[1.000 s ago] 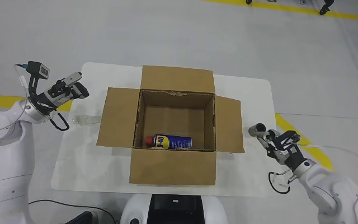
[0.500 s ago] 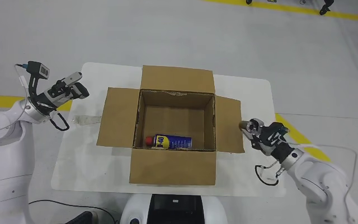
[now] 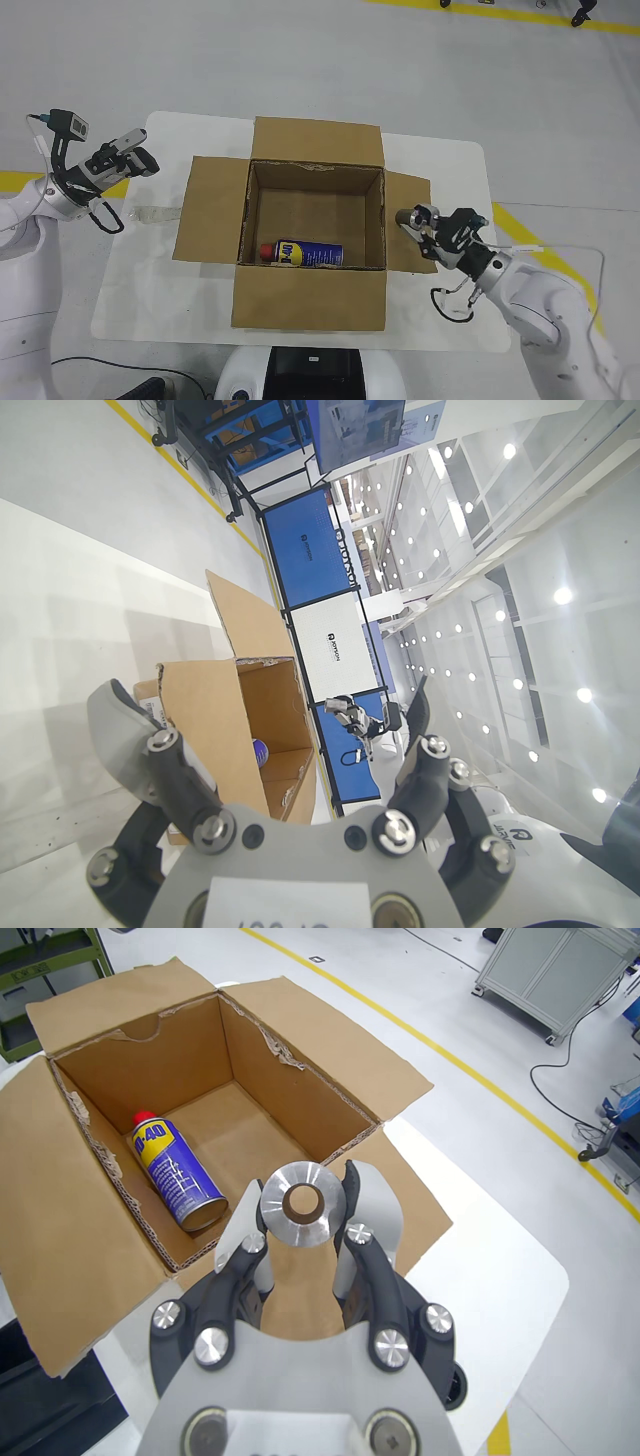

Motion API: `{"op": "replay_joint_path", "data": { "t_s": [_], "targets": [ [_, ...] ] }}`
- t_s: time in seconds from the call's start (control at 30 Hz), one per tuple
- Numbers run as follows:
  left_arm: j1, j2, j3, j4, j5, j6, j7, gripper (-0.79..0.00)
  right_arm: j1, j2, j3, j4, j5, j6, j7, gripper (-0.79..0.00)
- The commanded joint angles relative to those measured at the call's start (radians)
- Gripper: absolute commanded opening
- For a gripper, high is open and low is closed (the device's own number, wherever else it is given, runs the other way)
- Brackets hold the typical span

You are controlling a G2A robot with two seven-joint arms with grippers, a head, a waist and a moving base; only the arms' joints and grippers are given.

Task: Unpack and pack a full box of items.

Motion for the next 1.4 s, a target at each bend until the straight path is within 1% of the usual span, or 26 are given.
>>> {"op": "replay_joint_path", "data": {
  "t_s": [0.0, 0.7, 0.8, 0.9, 1.0, 1.2, 1.37],
  "targets": [
    [0.000, 0.000, 0.000, 0.000, 0.000, 0.000, 0.000, 0.000, 0.008, 0.000, -0.004, 0.007, 0.018, -0.011, 0.002, -0.785],
    [0.000, 0.000, 0.000, 0.000, 0.000, 0.000, 0.000, 0.000, 0.008, 0.000, -0.004, 0.007, 0.018, -0.011, 0.002, -0.785],
    [0.000, 0.000, 0.000, 0.000, 0.000, 0.000, 0.000, 0.000, 0.022, 0.000, -0.023, -0.003, 0.003, -0.018, -0.004, -0.785],
    [0.000, 0.000, 0.000, 0.000, 0.000, 0.000, 0.000, 0.000, 0.075, -0.003, -0.072, -0.002, -0.016, -0.032, 0.020, -0.785],
    [0.000, 0.000, 0.000, 0.000, 0.000, 0.000, 0.000, 0.000, 0.163, -0.011, -0.160, 0.018, -0.016, -0.040, 0.061, -0.785],
    [0.000, 0.000, 0.000, 0.000, 0.000, 0.000, 0.000, 0.000, 0.351, -0.040, -0.341, 0.093, 0.007, 0.009, 0.133, -0.785],
    [0.000, 0.000, 0.000, 0.000, 0.000, 0.000, 0.000, 0.000, 0.489, -0.066, -0.460, 0.155, 0.035, 0.039, 0.246, -0.785]
  ]
}}
